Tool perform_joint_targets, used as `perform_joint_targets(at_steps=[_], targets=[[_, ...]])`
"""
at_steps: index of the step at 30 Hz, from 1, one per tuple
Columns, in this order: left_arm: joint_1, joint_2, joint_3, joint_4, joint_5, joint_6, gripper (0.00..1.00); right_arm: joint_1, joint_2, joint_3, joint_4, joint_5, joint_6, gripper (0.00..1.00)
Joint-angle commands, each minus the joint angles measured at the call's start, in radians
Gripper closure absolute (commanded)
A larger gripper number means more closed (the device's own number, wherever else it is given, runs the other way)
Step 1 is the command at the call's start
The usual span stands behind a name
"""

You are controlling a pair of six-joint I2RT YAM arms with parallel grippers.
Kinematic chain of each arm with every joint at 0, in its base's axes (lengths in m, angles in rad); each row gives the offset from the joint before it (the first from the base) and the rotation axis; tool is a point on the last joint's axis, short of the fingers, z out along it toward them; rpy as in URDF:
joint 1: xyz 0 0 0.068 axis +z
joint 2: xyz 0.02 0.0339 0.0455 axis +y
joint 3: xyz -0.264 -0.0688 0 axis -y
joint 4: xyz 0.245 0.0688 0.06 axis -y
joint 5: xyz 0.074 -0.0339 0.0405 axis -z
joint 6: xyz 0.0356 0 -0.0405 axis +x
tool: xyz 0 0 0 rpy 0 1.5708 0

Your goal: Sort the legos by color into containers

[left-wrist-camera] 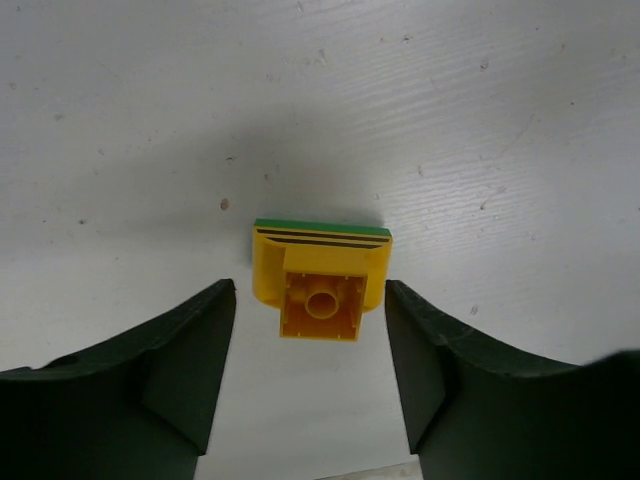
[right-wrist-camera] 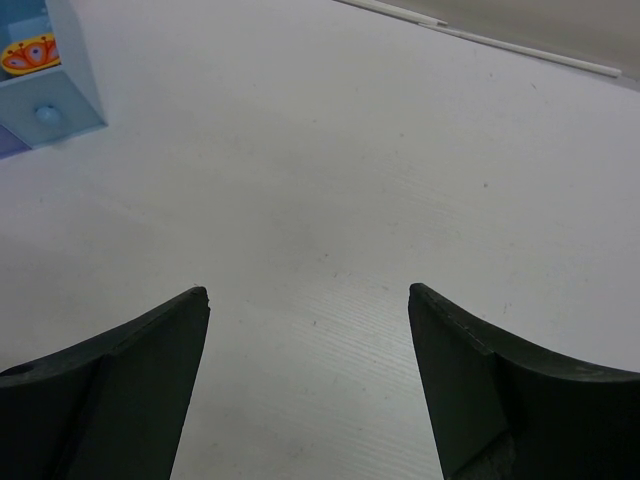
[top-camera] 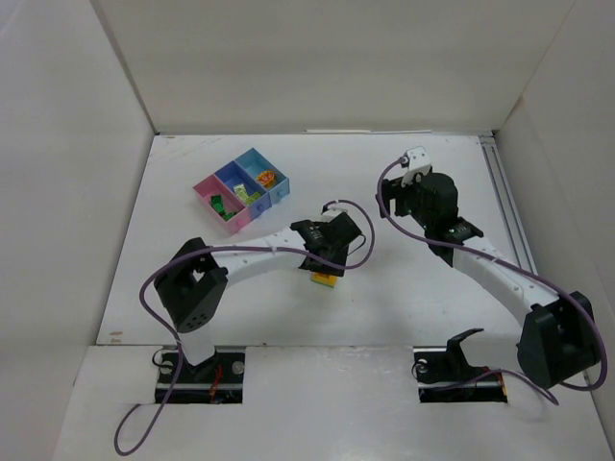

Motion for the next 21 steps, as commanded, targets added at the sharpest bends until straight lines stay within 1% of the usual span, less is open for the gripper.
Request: perform_joint_targets(at_steps=[1, 3, 4, 5, 7, 11, 12, 15, 17, 21], targets=[[-0.001, 0.016, 0.043, -0.024, -0.011, 0.012, 0.46, -0.009, -0.015, 0.0, 0.013, -0.009, 0.012, 0.14], [-0.001, 0.016, 0.043, -0.024, 0.015, 0.012, 0.52, -0.009, -0.015, 0.0, 0.013, -0.009, 0.012, 0.14], [-0.001, 0.016, 0.043, -0.024, 0.015, 0.012, 0.57, -0.009, -0.015, 0.0, 0.013, -0.009, 0.012, 0.14], [-0.001, 0.016, 0.034, -0.024, 0.015, 0.012, 0.57, -0.009, -0.015, 0.0, 0.013, -0.009, 0.012, 0.14], [-0.001, 0.016, 0.034, -0.024, 0.015, 0.012, 0.62, -0.009, -0.015, 0.0, 0.013, -0.009, 0.012, 0.14], [-0.001, 0.004, 0.025, -0.001, 0.054, 0.023, 0.71, -0.009, -0.015, 0.0, 0.013, -0.009, 0.012, 0.14], [-0.001, -0.005, 0.024, 0.008, 0.054, 0.023, 0.77, -0.018, -0.024, 0.0, 0.013, -0.009, 0.012, 0.14], [-0.001, -0.018, 0.024, 0.017, 0.063, 0.023, 0.88, -0.018, -0.024, 0.0, 0.013, -0.009, 0.012, 0.13], [-0.001, -0.044, 0.024, 0.026, 0.074, 0.023, 0.92, -0.018, -0.033, 0.0, 0.013, -0.009, 0.003, 0.13], [0.008, -0.093, 0.052, 0.026, 0.046, 0.023, 0.93, -0.018, -0.047, -0.009, 0.001, -0.052, -0.007, 0.13]])
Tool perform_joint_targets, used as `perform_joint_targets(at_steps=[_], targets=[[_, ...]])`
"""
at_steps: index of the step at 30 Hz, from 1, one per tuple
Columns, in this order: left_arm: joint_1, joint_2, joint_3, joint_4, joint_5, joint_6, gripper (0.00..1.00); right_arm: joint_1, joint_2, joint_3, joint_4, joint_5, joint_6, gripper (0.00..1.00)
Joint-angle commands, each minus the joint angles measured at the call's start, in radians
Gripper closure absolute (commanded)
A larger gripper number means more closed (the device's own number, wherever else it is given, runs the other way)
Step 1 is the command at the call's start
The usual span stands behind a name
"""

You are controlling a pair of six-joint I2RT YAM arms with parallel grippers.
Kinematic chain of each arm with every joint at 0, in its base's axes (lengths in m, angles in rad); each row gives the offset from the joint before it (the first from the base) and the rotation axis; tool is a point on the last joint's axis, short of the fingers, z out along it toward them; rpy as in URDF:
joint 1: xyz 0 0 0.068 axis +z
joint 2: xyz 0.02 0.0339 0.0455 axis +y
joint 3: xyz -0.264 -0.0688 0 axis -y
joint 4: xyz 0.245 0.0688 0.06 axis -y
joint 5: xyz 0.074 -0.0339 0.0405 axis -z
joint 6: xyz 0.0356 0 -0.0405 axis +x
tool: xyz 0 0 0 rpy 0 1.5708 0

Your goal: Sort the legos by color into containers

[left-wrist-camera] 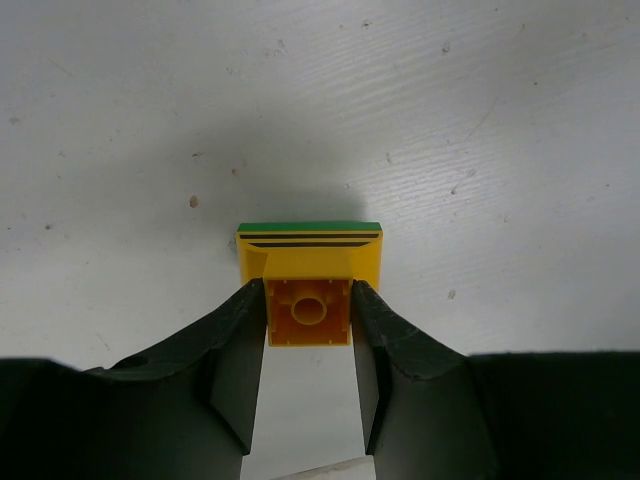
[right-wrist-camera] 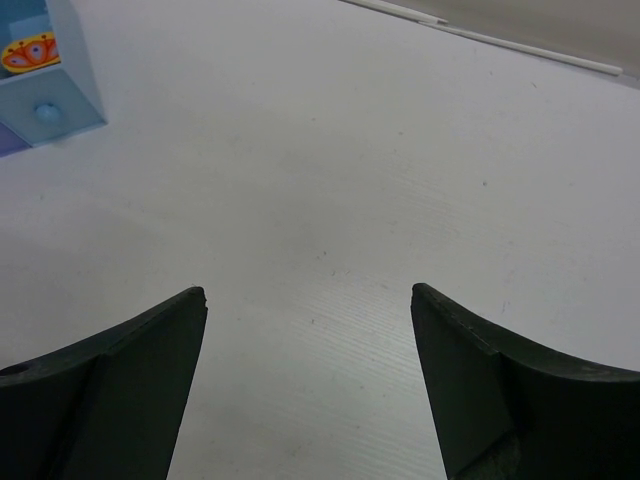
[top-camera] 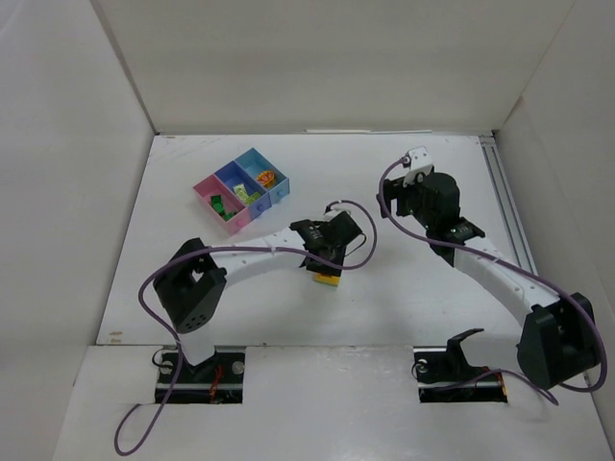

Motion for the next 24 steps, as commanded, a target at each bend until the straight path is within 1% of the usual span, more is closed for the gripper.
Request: perform_joint_targets(at_steps=[1, 3, 5, 6, 8, 9, 10, 12, 13, 14, 16, 17, 18, 20, 21, 24], targets=[[0.018, -0.113, 0.061, 0.011, -0.011, 0.006, 0.93, -0.006, -0.056, -0.026, 0.003, -0.062, -0.006, 0.12], [0.05, -0.157, 0.061, 0.025, 0.001, 0.006, 0.93, -0.006, -0.104, -0.05, 0.003, -0.135, -0.026, 0.12], [0.106, -0.193, 0.061, 0.068, 0.029, 0.021, 0.93, -0.006, -0.15, -0.084, -0.008, -0.169, -0.026, 0.12], [0.126, -0.211, 0.061, 0.085, 0.044, 0.035, 0.93, -0.006, -0.202, -0.093, -0.03, -0.194, -0.026, 0.09], [0.181, -0.268, 0.061, 0.141, 0.102, 0.065, 0.92, -0.006, -0.251, -0.125, -0.043, -0.315, -0.055, 0.08], [0.211, -0.302, 0.05, 0.164, 0.165, 0.078, 0.92, -0.006, -0.294, -0.15, -0.054, -0.415, -0.09, 0.08], [0.212, -0.316, 0.05, 0.187, 0.194, 0.092, 0.89, -0.006, -0.314, -0.15, -0.054, -0.465, -0.116, 0.08], [0.235, -0.334, 0.061, 0.232, 0.255, 0.137, 0.86, 0.037, -0.351, -0.183, -0.054, -0.548, -0.18, 0.08], [0.235, -0.334, 0.07, 0.232, 0.285, 0.15, 0.86, 0.055, -0.381, -0.184, -0.054, -0.583, -0.257, 0.08], [0.235, -0.343, 0.081, 0.241, 0.33, 0.159, 0.86, 0.077, -0.395, -0.194, -0.054, -0.619, -0.286, 0.08], [0.244, -0.343, 0.105, 0.25, 0.39, 0.182, 0.86, 0.146, -0.418, -0.194, -0.054, -0.637, -0.367, 0.08], [0.244, -0.343, 0.105, 0.261, 0.45, 0.196, 0.86, 0.169, -0.431, -0.194, -0.043, -0.628, -0.389, 0.08], [0.244, -0.354, 0.114, 0.261, 0.476, 0.196, 0.86, 0.207, -0.431, -0.194, -0.043, -0.613, -0.404, 0.08], [0.244, -0.366, 0.115, 0.295, 0.525, 0.208, 0.86, 0.236, -0.431, -0.184, -0.032, -0.588, -0.444, 0.08], [0.244, -0.379, 0.104, 0.306, 0.579, 0.22, 0.86, 0.247, -0.419, -0.184, -0.032, -0.558, -0.444, 0.08], [0.244, -0.388, 0.093, 0.326, 0.642, 0.221, 0.86, 0.269, -0.391, -0.162, -0.032, -0.519, -0.454, 0.09]])
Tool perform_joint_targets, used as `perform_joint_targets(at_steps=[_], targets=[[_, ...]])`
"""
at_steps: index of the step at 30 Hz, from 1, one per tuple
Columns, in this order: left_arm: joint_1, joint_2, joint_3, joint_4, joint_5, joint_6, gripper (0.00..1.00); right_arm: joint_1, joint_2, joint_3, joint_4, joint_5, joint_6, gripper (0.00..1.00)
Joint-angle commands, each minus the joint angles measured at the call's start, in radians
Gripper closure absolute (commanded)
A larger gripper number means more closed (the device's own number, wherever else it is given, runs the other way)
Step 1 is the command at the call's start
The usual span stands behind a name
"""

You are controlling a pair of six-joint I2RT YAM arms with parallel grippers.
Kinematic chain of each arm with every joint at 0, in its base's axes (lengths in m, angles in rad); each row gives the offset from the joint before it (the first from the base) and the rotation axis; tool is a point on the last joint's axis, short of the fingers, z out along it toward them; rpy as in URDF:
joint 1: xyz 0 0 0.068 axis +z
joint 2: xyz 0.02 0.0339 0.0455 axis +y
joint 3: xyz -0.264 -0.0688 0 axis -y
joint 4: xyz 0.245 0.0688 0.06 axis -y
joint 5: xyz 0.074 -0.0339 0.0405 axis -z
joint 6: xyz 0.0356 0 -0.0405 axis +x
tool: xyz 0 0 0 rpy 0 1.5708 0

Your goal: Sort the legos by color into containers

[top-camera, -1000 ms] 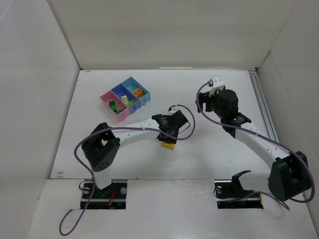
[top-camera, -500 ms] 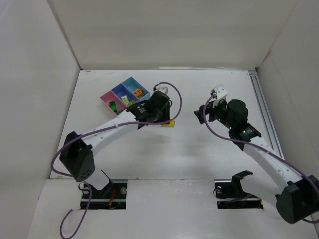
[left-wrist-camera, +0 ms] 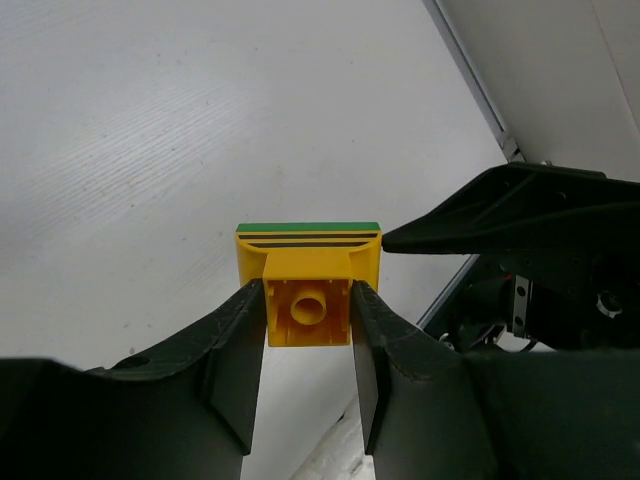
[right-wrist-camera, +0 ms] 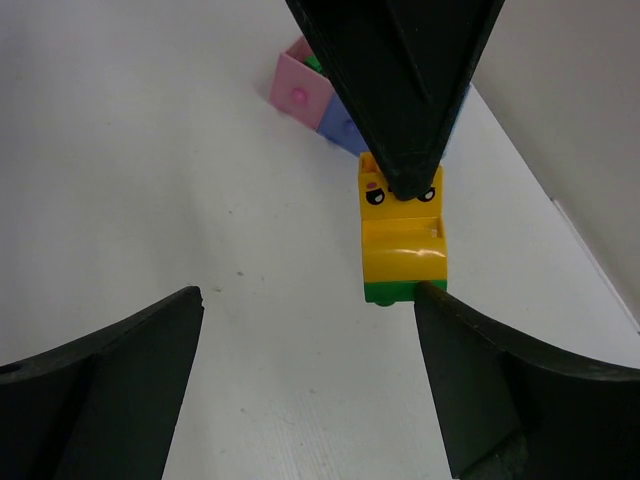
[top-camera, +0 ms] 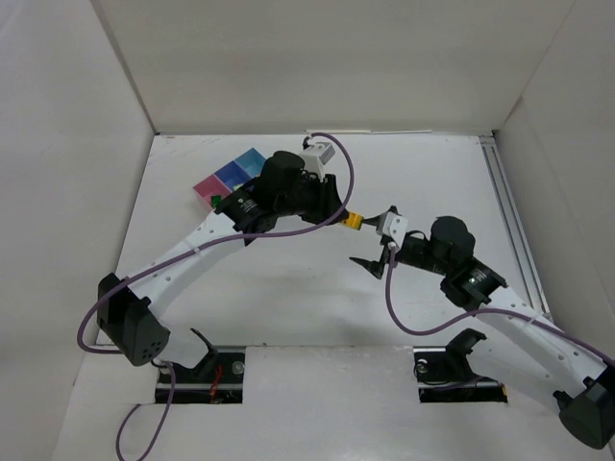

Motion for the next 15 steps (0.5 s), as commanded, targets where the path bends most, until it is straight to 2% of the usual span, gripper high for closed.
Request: perform_joint_targets(at_steps=[1, 4, 8, 15], targets=[[0.002, -0.065, 0.007, 0.072, 0.143, 0.032, 0.86, 0.026, 0.018, 0.038, 0.035, 0.031, -0.06, 0.09], [0.002, -0.065, -0.004, 0.093, 0.214, 0.032, 0.86, 0.046, 0.038, 0.039, 0.059, 0.057, -0.06, 0.1], [0.002, -0.074, -0.022, 0.093, 0.225, 0.032, 0.86, 0.046, 0.038, 0.049, 0.075, 0.123, -0.051, 0.12], [0.002, -0.096, -0.034, 0.07, 0.125, 0.021, 0.86, 0.046, -0.029, 0.04, 0.046, 0.152, -0.05, 0.12]])
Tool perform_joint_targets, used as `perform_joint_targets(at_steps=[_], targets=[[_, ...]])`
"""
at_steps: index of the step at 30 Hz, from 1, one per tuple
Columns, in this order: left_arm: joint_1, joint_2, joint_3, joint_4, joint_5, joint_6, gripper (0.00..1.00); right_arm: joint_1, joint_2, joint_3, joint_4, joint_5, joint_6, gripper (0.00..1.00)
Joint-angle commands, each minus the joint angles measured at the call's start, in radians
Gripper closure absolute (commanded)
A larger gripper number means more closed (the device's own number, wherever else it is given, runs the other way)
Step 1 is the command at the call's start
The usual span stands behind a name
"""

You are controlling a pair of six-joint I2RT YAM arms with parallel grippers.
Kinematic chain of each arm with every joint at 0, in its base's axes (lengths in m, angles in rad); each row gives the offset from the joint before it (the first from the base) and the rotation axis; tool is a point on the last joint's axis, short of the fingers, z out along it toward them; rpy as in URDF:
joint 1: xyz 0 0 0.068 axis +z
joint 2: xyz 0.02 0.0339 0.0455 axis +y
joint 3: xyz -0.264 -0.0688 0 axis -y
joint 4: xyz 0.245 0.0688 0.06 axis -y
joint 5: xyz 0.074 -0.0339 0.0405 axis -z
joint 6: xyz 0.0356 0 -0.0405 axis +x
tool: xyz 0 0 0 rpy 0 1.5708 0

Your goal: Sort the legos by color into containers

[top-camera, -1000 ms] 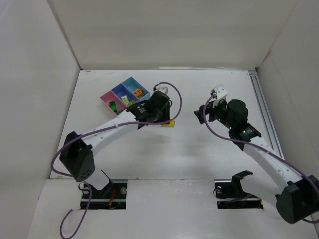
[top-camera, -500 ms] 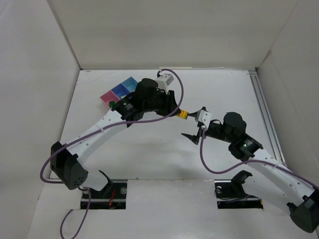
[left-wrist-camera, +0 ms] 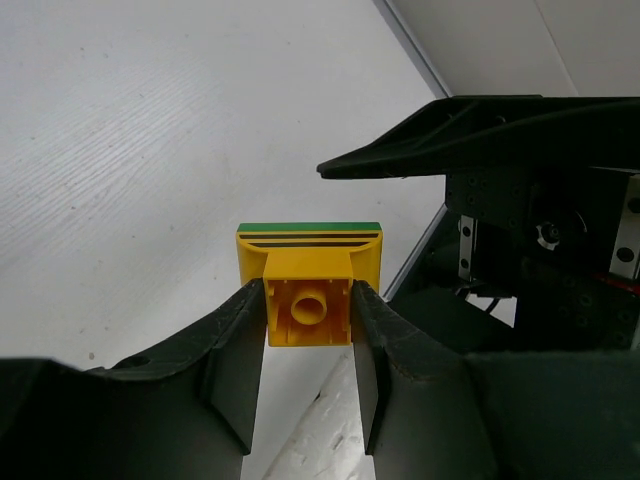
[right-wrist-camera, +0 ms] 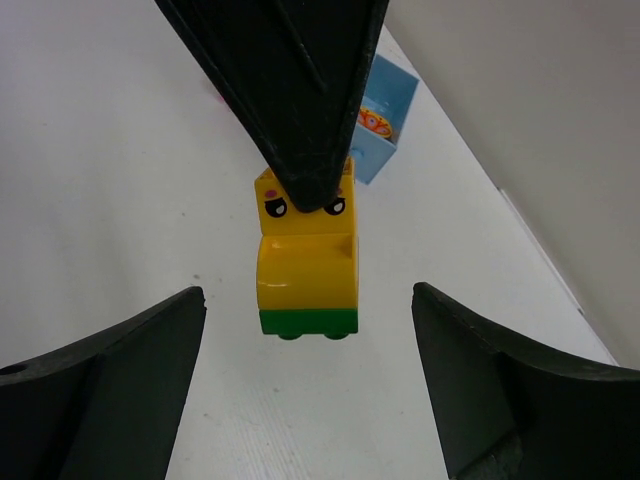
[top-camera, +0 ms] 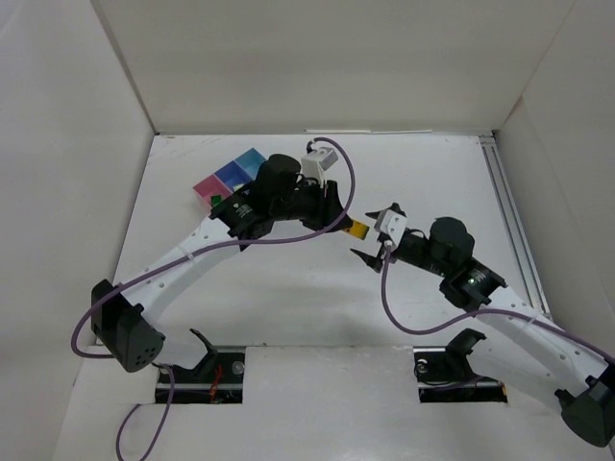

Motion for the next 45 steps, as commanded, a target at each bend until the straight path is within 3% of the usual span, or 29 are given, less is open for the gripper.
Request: perform_joint_targets(at_steps=[1, 5, 11, 21, 32, 39, 45], targets=[[0.002, -0.057, -0.001, 0.049, 0.001, -0.008, 0.86, 0.01, -0.044, 0.03, 0.013, 0.031, -0.007, 0.12], [0.002, -0.066, 0.008, 0.039, -0.035, -0.008, 0.86, 0.01, -0.076, 0.03, -0.024, 0.063, -0.007, 0.12], [0.002, -0.066, 0.008, 0.039, 0.023, 0.003, 0.86, 0.01, -0.04, 0.05, -0.024, 0.007, -0.03, 0.12], [0.002, -0.075, 0.008, 0.039, 0.044, 0.003, 0.87, 0.01, 0.024, 0.08, 0.054, -0.006, -0.051, 0.12], [0.002, -0.066, -0.001, 0.039, 0.073, 0.003, 0.89, 0.01, 0.079, 0.107, 0.105, -0.029, -0.065, 0.24], [0.002, -0.057, -0.001, 0.039, 0.073, 0.003, 0.9, 0.01, 0.088, 0.116, 0.115, -0.05, -0.065, 0.39], [0.002, -0.047, 0.008, 0.03, 0.054, 0.003, 0.92, 0.01, 0.079, 0.107, 0.116, -0.05, -0.074, 0.72]])
